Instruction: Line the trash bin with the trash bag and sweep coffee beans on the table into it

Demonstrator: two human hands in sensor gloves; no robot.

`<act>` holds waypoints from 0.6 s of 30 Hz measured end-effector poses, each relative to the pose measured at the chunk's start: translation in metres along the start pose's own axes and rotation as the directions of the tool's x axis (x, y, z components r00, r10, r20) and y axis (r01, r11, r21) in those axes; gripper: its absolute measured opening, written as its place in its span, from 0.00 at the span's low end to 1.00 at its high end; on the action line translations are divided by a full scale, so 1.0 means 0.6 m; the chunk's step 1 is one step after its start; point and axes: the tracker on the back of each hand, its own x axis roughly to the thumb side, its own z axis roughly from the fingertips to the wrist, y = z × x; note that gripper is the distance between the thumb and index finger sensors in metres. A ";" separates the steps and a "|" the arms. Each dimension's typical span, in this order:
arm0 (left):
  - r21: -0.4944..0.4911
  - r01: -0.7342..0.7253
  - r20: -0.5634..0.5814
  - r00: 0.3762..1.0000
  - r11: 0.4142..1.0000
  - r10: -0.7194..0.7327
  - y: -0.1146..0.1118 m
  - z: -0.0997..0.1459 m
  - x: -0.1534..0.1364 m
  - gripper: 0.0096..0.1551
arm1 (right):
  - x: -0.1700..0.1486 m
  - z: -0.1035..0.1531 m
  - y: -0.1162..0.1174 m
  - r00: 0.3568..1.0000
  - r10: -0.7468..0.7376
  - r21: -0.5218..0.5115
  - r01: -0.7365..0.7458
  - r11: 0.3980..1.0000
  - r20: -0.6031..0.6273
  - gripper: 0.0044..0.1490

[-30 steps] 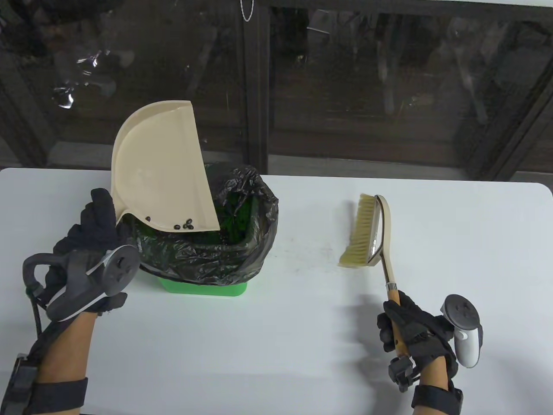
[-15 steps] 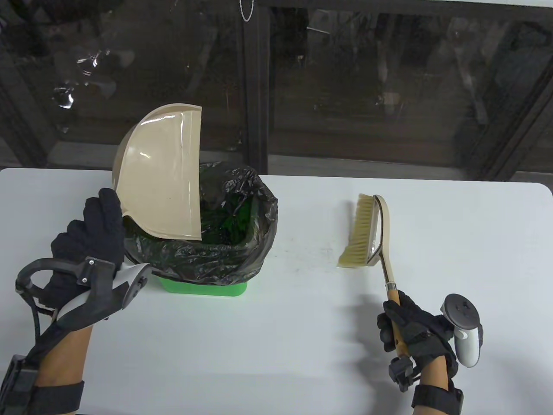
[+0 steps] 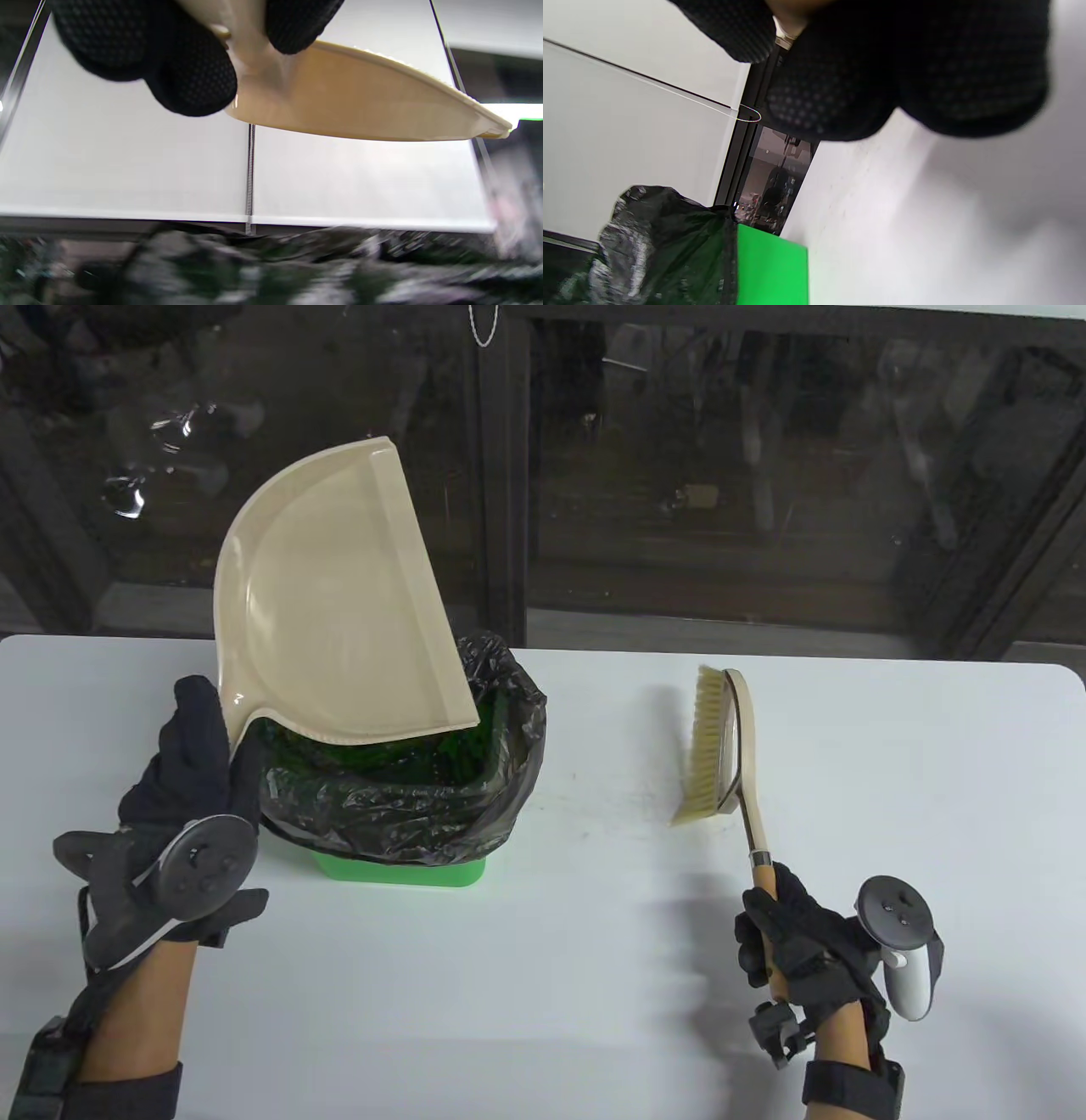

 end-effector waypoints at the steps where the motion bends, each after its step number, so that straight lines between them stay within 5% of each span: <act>1: 0.004 -0.058 0.001 0.998 0.998 0.058 -0.005 0.002 0.007 0.38 | 0.007 0.001 0.003 0.997 0.075 -0.034 -0.075 0.997 0.009 0.45; 6: -0.012 -0.223 0.063 0.973 0.975 0.224 -0.032 0.013 0.060 0.38 | 0.023 0.004 0.015 0.921 0.389 -0.149 -0.387 0.910 -0.016 0.44; 18: -0.148 -0.364 0.224 0.893 0.920 0.390 -0.103 0.043 0.191 0.37 | 0.004 -0.005 0.032 0.753 0.636 -0.128 -0.656 0.744 -0.167 0.44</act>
